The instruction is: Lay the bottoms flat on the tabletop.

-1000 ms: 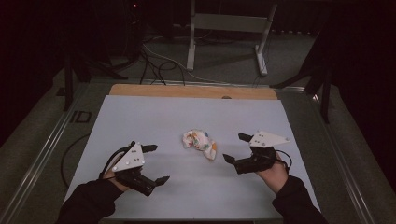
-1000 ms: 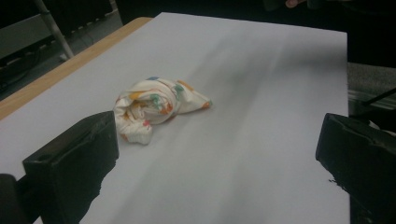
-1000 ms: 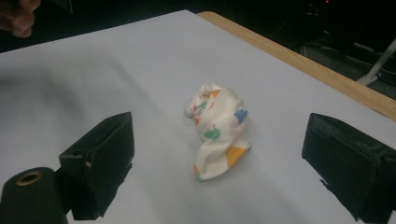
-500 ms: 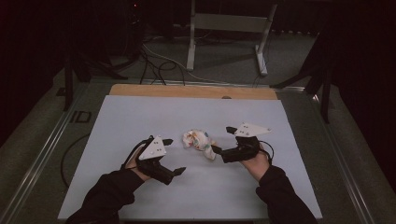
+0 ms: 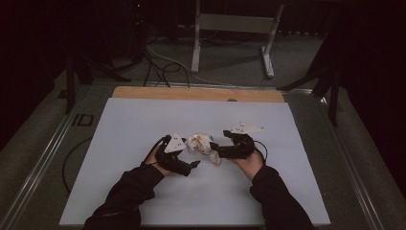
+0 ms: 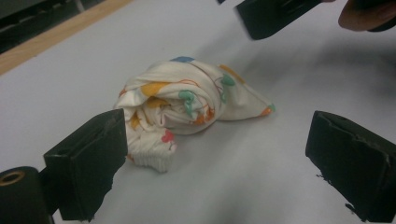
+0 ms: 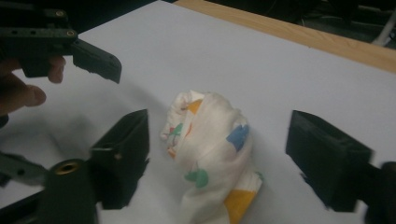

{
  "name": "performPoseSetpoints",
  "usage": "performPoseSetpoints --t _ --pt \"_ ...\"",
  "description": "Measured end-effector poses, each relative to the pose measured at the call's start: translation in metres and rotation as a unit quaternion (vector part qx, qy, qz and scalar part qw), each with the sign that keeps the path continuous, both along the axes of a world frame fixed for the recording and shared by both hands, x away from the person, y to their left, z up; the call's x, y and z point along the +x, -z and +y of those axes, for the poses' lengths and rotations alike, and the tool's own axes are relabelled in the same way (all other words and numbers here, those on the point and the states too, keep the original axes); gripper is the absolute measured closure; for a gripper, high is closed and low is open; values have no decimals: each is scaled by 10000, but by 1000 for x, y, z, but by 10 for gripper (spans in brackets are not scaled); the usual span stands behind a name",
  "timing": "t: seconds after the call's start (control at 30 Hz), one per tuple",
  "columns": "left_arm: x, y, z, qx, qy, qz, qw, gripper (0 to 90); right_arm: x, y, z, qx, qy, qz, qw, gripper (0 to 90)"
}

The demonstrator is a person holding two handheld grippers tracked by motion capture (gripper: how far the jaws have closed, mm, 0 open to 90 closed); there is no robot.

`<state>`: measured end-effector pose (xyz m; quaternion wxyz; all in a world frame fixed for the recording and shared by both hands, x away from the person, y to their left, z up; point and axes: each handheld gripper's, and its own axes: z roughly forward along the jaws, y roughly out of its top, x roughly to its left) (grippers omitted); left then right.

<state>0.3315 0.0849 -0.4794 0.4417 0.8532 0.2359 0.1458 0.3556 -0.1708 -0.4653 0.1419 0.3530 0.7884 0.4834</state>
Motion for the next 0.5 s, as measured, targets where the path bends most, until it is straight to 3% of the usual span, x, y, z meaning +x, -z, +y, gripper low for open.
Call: performPoseSetpoints --t 0.1,0.13,0.27,0.4,0.5 --pt "3 2 -2 22 -31 35 10000 86 4 5 3 -5 -1 126 9999 266" --pt "10 8 -4 14 -15 68 10000 167 8 11 5 -4 -20 181 9998 327" --pt "18 15 -9 25 122 274 9995 282 14 21 8 -33 39 334 9994 378" --pt "25 21 -15 94 161 396 9990 399 17 27 10 -251 69 472 9985 439" --pt "27 23 -18 141 102 348 9992 502 17 30 11 -409 115 480 9979 493"
